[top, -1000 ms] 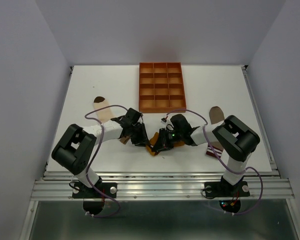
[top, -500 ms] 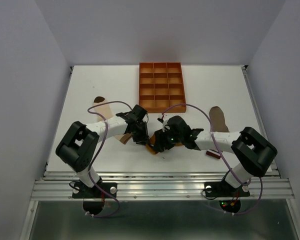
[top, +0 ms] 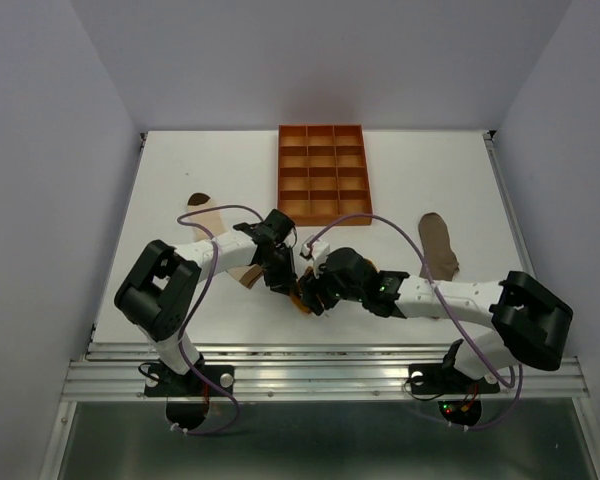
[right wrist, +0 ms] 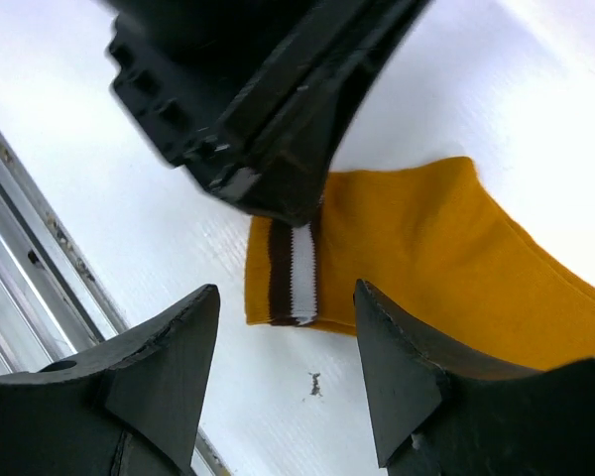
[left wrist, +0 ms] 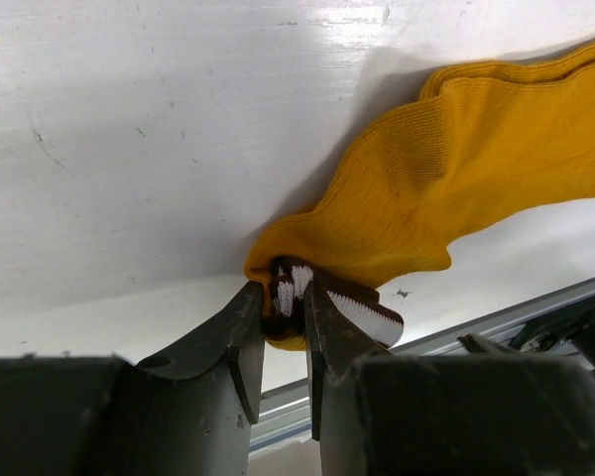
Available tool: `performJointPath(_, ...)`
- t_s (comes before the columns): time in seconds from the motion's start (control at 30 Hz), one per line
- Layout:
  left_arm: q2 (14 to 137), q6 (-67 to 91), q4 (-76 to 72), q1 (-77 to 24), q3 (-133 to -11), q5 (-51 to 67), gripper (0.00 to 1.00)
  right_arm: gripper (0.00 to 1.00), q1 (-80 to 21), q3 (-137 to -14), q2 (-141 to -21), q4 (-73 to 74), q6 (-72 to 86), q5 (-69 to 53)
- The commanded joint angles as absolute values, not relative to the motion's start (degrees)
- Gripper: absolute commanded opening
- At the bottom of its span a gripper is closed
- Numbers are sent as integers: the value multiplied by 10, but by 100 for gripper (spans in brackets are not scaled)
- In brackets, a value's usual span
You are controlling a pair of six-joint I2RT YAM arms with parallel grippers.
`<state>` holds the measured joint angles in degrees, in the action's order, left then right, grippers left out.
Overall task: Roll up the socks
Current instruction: Roll the sock at the center of the board.
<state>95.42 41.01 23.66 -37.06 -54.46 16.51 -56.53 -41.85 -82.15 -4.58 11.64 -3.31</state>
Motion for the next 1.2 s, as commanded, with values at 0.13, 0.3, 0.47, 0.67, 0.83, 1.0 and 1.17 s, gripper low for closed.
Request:
performJointPath(0.13,954,403,280,-373,-559,183,0,63,-656,-463,-852,-40,33,56)
performJointPath(0.3,953,403,286,-373,-561,179,0,62,-675,-482,-880,-29,20,94)
performJointPath(0.47,954,401,294,-374,-564,178,0,63,-686,-492,-903,-19,11,120)
performJointPath(0.67,956,400,300,-373,-566,177,0,61,-692,-497,-920,-8,11,127)
performJointPath(0.83,960,401,301,-374,-569,180,0,59,-697,-498,-935,-3,8,122)
performJointPath(1.0,962,402,304,-374,-570,181,0,59,-707,-503,-947,-2,7,134)
performJointPath(1.17,962,405,306,-373,-572,183,0,47,-723,-512,-971,17,7,192)
